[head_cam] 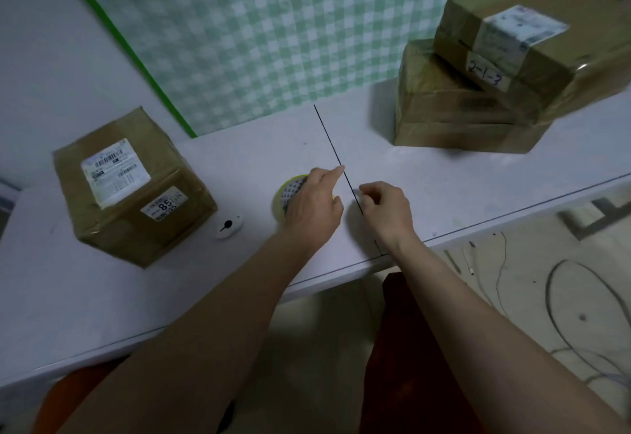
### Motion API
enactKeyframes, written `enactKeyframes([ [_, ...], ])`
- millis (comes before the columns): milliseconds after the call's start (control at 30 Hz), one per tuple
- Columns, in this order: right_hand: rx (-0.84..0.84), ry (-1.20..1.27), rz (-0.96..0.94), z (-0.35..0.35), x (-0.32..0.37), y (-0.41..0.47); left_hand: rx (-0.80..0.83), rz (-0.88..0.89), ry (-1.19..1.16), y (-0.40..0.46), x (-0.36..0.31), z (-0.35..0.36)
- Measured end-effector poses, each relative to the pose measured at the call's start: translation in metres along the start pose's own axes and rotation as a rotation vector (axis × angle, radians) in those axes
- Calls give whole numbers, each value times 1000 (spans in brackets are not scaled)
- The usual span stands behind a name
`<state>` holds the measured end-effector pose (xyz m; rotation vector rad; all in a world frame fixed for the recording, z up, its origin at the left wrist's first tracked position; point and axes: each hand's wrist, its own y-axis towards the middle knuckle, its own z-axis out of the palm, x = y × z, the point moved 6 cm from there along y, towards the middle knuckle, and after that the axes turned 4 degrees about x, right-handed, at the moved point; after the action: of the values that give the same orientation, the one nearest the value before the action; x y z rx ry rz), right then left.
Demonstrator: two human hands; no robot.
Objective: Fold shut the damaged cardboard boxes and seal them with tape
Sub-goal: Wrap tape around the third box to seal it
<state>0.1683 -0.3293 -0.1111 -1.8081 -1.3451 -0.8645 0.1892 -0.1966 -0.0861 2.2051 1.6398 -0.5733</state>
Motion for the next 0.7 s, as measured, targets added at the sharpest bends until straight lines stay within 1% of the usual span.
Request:
enactKeyframes([
  [133,13,24,17,0,1,-2,11,11,-16,1,1,-3],
  [233,20,24,8,0,4,-5,15,15,31,2,1,-5],
  [333,15,26,7,-2,5,-7,-1,57,85,-2,-1,-9],
  [433,23,39,-12,0,7,-8,-39,113,49,-6,-3,-10],
  [567,64,80,-27,8,9,-9,-30,143,-40,-9,-3,-6],
  [700,79,142,-42,13,10,-10,-19,173,-52,-14,-5,-6],
])
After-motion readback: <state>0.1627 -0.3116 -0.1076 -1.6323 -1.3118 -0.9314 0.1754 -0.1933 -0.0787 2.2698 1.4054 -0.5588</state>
